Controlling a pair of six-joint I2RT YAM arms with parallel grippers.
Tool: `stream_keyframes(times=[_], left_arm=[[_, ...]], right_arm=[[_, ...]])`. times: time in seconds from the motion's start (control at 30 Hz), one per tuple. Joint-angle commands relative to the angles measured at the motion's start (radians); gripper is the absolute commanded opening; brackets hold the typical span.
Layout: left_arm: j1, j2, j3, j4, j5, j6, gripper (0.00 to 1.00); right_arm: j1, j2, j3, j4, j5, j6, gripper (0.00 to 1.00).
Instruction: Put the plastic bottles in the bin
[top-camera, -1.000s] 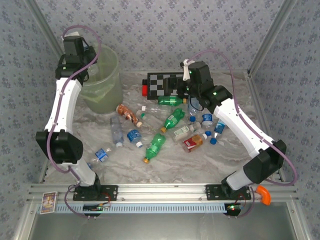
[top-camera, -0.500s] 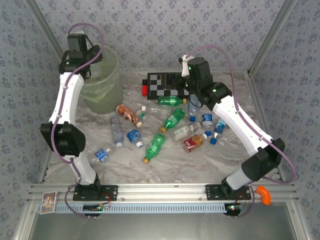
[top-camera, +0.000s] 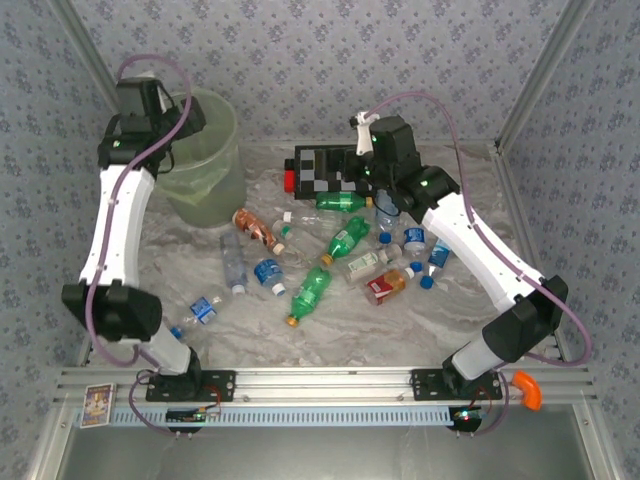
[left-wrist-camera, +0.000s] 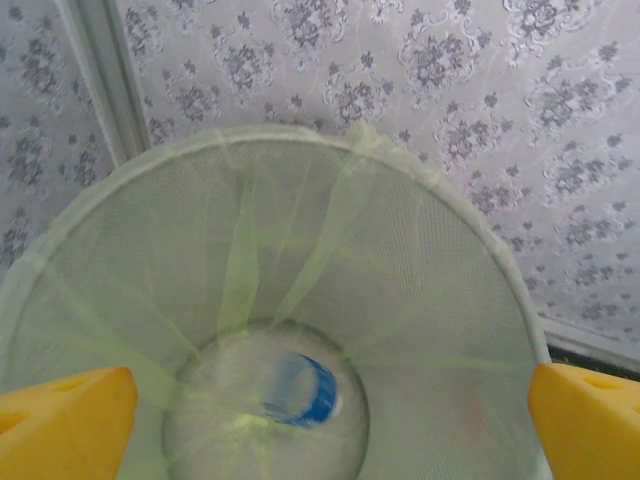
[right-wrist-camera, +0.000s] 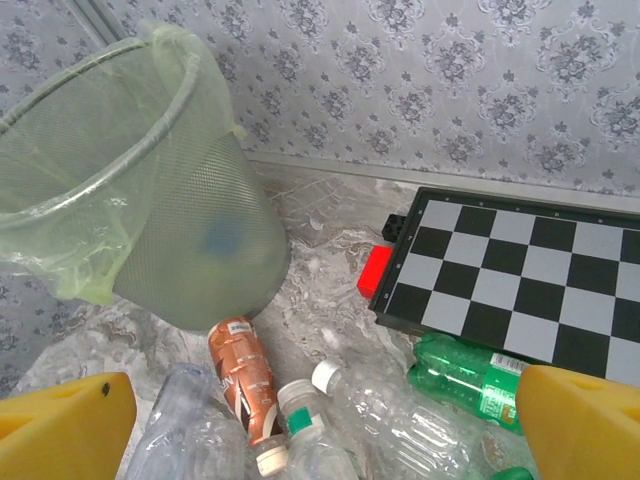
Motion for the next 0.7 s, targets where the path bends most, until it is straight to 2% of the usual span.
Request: stream_keyframes(times=[0.0, 0.17, 0.37, 0.53, 0.67], left_arm=[[0.008, -0.132, -0.126, 0.005, 0.039, -0.067, 1.0], [0.007, -0.324, -0.367, -0.02, 0.054, -0.172, 0.99], [-0.003, -0.532, -0.616, -0.142, 0.047, -0.324, 0.95], [-0.013, -0.662, -0.789, -0.244, 0.044, -0.543, 0.92], [-0.019, -0.751, -0.942, -0.283, 0.094, -0.836, 0.86]], right_arm=[[0.023, -0.018, -0.024, 0.033, -0.007, -0.017, 0.99], [0.052, -0.039, -0.052, 0.043, 0.0, -0.023, 0.99], [0.064, -0.064, -0.101, 0.067, -0.002, -0.013, 1.0], [0.069, -0.065, -0.121, 0.077, -0.007, -0.014, 0.99], [0.069, -0.061, -0.132, 0.088, -0.01, -0.016, 0.99]])
